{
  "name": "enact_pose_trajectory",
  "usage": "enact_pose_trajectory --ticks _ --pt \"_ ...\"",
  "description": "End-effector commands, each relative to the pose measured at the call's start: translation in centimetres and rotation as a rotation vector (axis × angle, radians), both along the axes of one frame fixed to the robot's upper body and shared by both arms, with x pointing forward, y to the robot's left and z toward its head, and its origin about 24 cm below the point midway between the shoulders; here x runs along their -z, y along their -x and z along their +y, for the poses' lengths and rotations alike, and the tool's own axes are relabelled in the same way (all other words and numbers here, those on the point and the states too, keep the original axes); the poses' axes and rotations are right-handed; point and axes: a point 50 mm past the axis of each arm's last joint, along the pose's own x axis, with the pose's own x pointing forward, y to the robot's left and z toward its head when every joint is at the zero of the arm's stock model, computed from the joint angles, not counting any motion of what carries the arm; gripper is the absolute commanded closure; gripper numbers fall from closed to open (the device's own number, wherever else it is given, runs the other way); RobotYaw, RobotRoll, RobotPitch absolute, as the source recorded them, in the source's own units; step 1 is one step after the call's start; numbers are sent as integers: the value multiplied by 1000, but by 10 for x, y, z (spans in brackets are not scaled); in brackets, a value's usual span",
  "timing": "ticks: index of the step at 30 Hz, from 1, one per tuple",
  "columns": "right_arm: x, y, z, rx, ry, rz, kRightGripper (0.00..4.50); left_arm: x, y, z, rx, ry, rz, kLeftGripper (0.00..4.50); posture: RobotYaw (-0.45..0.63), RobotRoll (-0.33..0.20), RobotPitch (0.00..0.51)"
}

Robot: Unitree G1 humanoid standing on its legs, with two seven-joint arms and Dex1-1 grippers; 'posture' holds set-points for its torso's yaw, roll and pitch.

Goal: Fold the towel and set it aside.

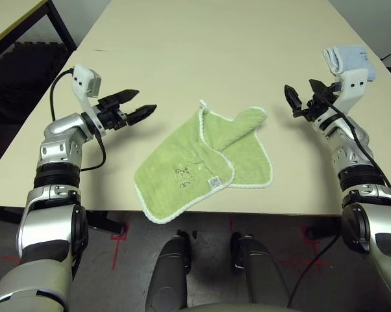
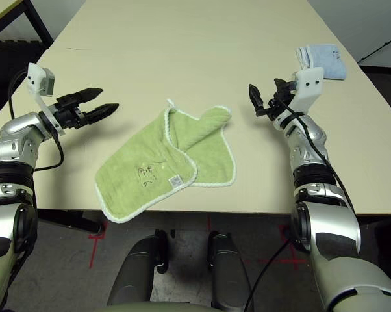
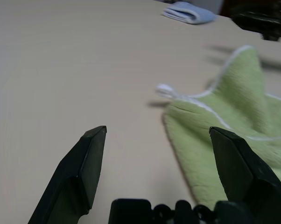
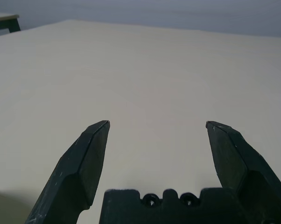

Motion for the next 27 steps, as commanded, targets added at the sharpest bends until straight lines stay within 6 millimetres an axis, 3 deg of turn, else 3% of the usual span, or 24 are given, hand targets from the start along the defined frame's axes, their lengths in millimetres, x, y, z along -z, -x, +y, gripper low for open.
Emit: enact_pose_trajectory --ticks 1,13,19,27 --pt "-9 1 -3 -92 77 22 0 4 6 -5 80 -62 -2 33 -47 0 228" --pt "-34 7 2 -567 147 293 0 8 21 -18 172 -122 -30 33 -37 0 237" --pt "-47 2 12 -666 192 361 0 7 28 -24 177 -102 -36 33 -9 0 248" --pt "-42 3 29 -783 235 394 0 11 31 -24 158 -93 -15 33 -3 0 245"
